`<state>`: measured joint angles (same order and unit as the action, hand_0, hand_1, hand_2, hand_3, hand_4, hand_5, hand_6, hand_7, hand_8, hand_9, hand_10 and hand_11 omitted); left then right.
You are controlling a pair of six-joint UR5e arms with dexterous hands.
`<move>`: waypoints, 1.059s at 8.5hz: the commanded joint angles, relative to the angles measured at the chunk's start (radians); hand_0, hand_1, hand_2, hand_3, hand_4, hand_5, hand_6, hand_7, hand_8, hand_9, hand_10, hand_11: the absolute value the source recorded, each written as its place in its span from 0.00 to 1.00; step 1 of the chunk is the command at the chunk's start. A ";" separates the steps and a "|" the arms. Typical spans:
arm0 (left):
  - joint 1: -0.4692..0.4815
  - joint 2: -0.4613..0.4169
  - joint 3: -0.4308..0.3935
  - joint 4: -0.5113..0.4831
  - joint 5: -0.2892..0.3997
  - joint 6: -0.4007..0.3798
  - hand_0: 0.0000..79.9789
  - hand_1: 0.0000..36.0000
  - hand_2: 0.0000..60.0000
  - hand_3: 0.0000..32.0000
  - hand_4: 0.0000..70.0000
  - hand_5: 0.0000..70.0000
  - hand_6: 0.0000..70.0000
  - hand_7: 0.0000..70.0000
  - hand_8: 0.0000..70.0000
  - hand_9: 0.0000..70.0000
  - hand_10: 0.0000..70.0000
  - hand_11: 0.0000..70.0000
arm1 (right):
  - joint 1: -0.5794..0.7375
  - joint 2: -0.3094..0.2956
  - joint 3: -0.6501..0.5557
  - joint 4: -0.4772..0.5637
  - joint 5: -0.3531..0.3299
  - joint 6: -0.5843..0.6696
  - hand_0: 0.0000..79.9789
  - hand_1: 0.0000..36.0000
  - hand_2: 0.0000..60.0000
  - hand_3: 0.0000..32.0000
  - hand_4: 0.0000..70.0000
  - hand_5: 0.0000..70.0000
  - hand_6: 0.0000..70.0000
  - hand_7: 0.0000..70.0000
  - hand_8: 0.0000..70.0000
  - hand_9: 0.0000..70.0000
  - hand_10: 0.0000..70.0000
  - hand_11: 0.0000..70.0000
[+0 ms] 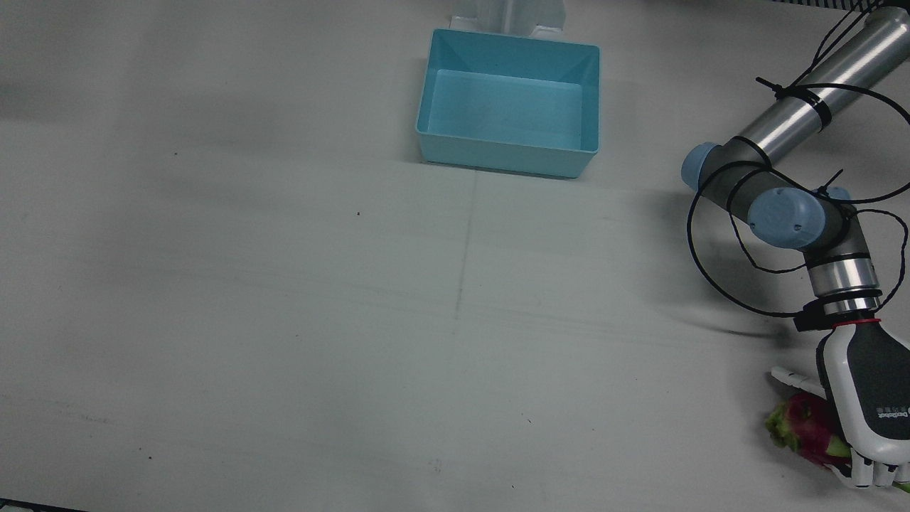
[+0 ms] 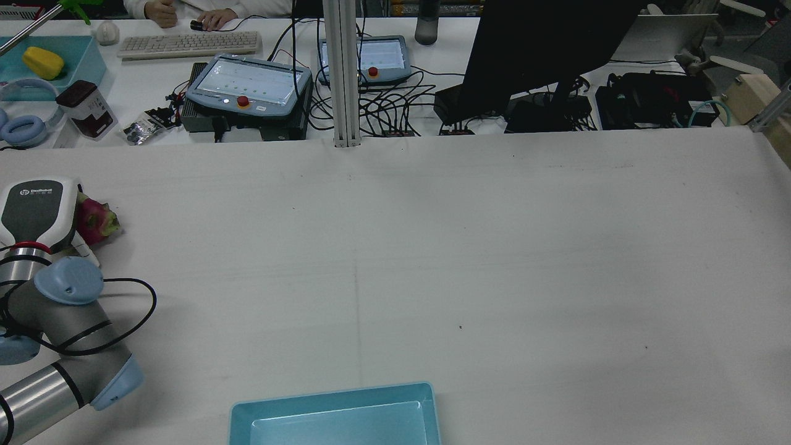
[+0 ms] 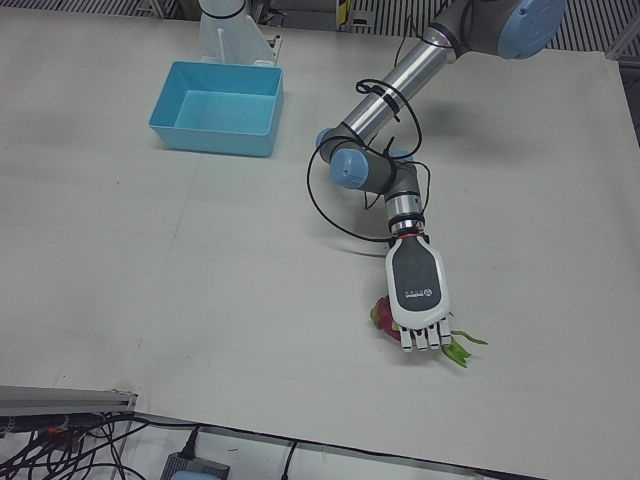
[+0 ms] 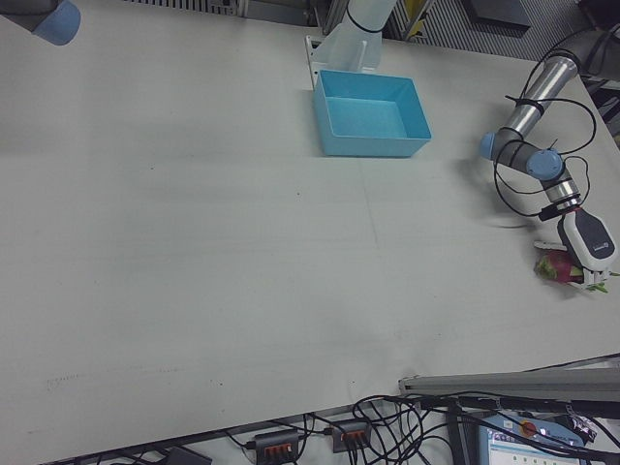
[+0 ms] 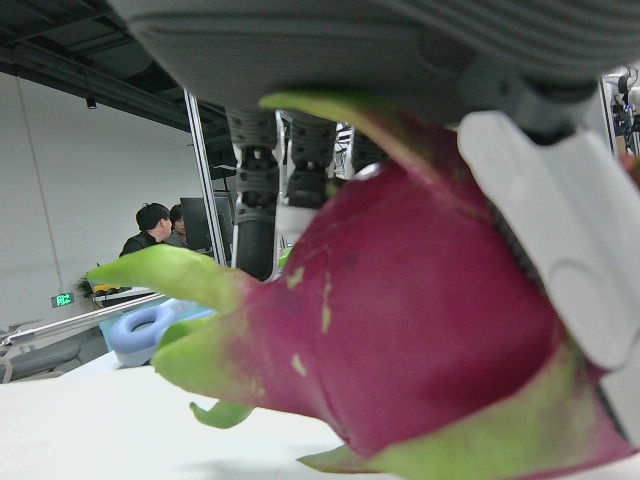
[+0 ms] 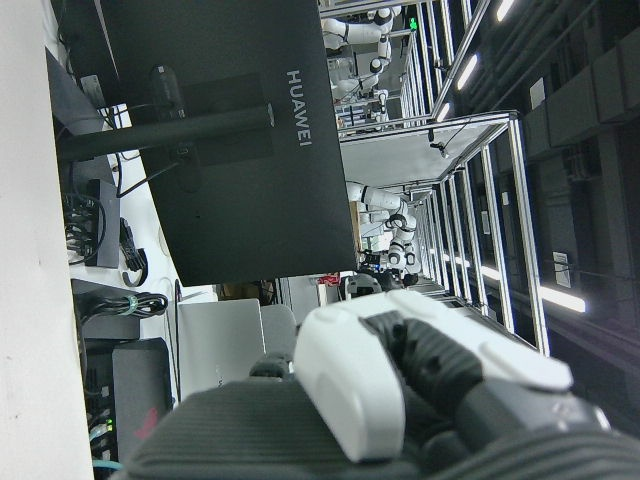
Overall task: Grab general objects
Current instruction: 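Lift the dragon fruit off the table with the left hand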
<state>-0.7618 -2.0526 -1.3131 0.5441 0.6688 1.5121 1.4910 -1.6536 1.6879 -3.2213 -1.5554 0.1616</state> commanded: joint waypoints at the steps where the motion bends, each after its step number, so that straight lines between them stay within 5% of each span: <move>1: -0.039 -0.003 -0.396 0.289 0.002 -0.004 0.50 0.13 0.56 0.00 0.61 1.00 0.80 1.00 0.63 0.90 0.44 0.63 | 0.000 0.000 0.001 0.000 0.000 0.001 0.00 0.00 0.00 0.00 0.00 0.00 0.00 0.00 0.00 0.00 0.00 0.00; 2: -0.051 -0.004 -0.505 0.333 0.008 -0.013 0.49 0.13 0.55 0.00 0.58 1.00 0.77 1.00 0.61 0.87 0.45 0.63 | 0.000 0.000 0.001 0.000 0.000 -0.001 0.00 0.00 0.00 0.00 0.00 0.00 0.00 0.00 0.00 0.00 0.00 0.00; 5: -0.068 -0.003 -0.509 0.315 0.017 -0.226 0.49 0.09 0.45 0.00 0.55 1.00 0.71 1.00 0.60 0.85 0.47 0.66 | 0.000 0.000 0.001 0.000 0.000 -0.001 0.00 0.00 0.00 0.00 0.00 0.00 0.00 0.00 0.00 0.00 0.00 0.00; 7: -0.080 -0.006 -0.499 0.213 0.114 -0.265 0.48 0.08 0.46 0.00 0.55 1.00 0.71 1.00 0.60 0.85 0.48 0.68 | 0.000 0.000 0.001 0.000 0.000 -0.001 0.00 0.00 0.00 0.00 0.00 0.00 0.00 0.00 0.00 0.00 0.00 0.00; 9: -0.090 -0.003 -0.494 0.139 0.164 -0.439 0.48 0.09 0.48 0.00 0.55 1.00 0.72 1.00 0.60 0.85 0.48 0.68 | 0.000 0.000 0.001 0.000 0.000 0.001 0.00 0.00 0.00 0.00 0.00 0.00 0.00 0.00 0.00 0.00 0.00 0.00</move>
<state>-0.8412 -2.0580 -1.8112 0.7635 0.7751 1.2363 1.4910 -1.6537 1.6889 -3.2214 -1.5555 0.1611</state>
